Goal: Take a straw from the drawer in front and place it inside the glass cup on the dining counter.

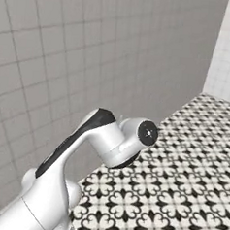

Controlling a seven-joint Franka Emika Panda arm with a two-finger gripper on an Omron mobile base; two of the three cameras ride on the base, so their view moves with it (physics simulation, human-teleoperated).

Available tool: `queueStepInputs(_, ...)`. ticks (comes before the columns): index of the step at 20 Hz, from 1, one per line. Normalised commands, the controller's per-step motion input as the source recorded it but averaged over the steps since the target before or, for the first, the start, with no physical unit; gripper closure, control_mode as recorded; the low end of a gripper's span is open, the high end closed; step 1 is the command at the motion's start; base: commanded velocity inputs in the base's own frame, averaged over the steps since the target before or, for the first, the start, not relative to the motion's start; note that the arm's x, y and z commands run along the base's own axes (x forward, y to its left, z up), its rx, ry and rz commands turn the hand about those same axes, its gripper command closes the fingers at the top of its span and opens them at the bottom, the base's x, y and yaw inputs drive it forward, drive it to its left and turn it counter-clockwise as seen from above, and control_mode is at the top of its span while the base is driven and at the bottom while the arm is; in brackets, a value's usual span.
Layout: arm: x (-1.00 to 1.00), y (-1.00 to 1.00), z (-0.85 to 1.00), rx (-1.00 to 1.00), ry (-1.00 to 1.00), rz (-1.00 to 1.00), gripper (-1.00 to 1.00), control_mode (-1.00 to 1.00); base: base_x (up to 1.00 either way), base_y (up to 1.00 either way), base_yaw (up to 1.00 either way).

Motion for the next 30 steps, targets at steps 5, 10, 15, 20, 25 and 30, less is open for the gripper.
queueStepInputs(5,0.0,0.0,0.0,0.0,0.0,0.0,1.0,1.0,1.0,0.18,-0.44)
queueStepInputs(10,0.0,0.0,0.0,0.0,0.0,0.0,1.0,1.0,1.0,0.15,-0.46)
queueStepInputs(15,0.0,0.0,0.0,0.0,0.0,0.0,1.0,1.0,1.0,0.14,-0.47)
queueStepInputs(20,0.0,0.0,0.0,0.0,0.0,0.0,1.0,1.0,1.0,0.2,-0.47)
queueStepInputs(25,0.0,0.0,0.0,0.0,0.0,0.0,1.0,1.0,1.0,0.28,-0.46)
queueStepInputs(30,0.0,0.0,0.0,0.0,0.0,0.0,1.0,1.0,1.0,0.46,-0.44)
